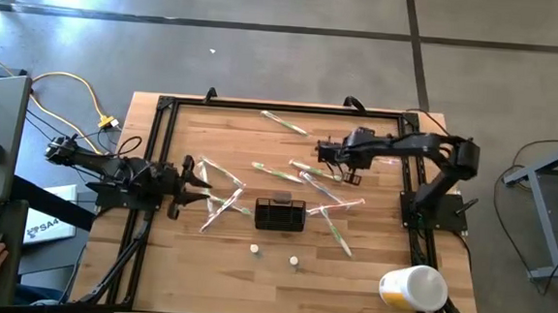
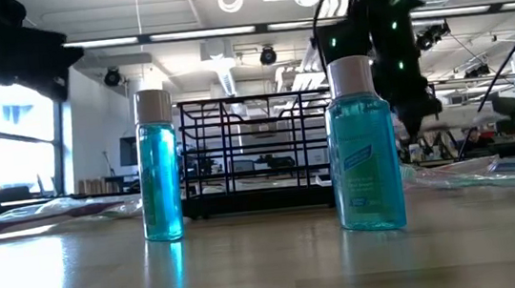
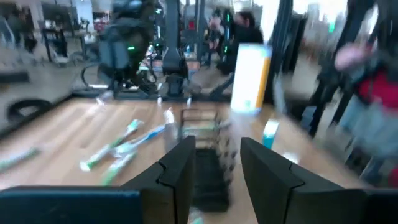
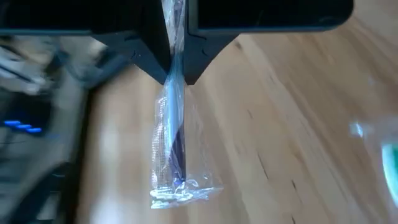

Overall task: Pick & Place toothbrushing station
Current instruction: Put the violet toothbrush into the wire organizer

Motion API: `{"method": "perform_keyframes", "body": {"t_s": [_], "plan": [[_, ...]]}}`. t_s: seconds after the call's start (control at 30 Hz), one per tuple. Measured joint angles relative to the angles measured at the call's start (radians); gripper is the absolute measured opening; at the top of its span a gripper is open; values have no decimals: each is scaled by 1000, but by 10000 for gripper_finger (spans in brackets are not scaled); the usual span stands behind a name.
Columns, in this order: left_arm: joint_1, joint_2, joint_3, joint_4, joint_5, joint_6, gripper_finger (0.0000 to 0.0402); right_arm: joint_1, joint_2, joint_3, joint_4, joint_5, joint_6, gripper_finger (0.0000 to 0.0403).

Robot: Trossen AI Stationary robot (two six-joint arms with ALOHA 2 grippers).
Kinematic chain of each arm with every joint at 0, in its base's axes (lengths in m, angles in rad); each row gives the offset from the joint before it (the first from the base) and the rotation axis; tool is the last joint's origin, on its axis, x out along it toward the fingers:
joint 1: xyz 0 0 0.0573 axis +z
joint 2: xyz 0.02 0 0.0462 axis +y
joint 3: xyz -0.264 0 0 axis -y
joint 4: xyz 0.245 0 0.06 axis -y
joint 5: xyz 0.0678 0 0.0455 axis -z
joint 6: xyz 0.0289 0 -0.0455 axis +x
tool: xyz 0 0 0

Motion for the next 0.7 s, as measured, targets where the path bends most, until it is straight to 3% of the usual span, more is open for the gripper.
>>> {"method": "perform_keyframes", "body": {"t_s": [0.17, 0.47, 0.57, 0.7], "plan": [[0, -1, 0, 79, 0, -183, 125, 139, -126, 28, -23, 151, 55, 16], [0, 0, 0, 94, -82, -218, 125, 408, -208, 33, 16, 575, 37, 16], [0, 0, 0, 106, -136, -217, 125, 472, -204, 33, 66, 710, -13, 16], [0, 0, 0, 118, -198, -224, 125, 535, -169, 34, 231, 897, -220, 16]]}}
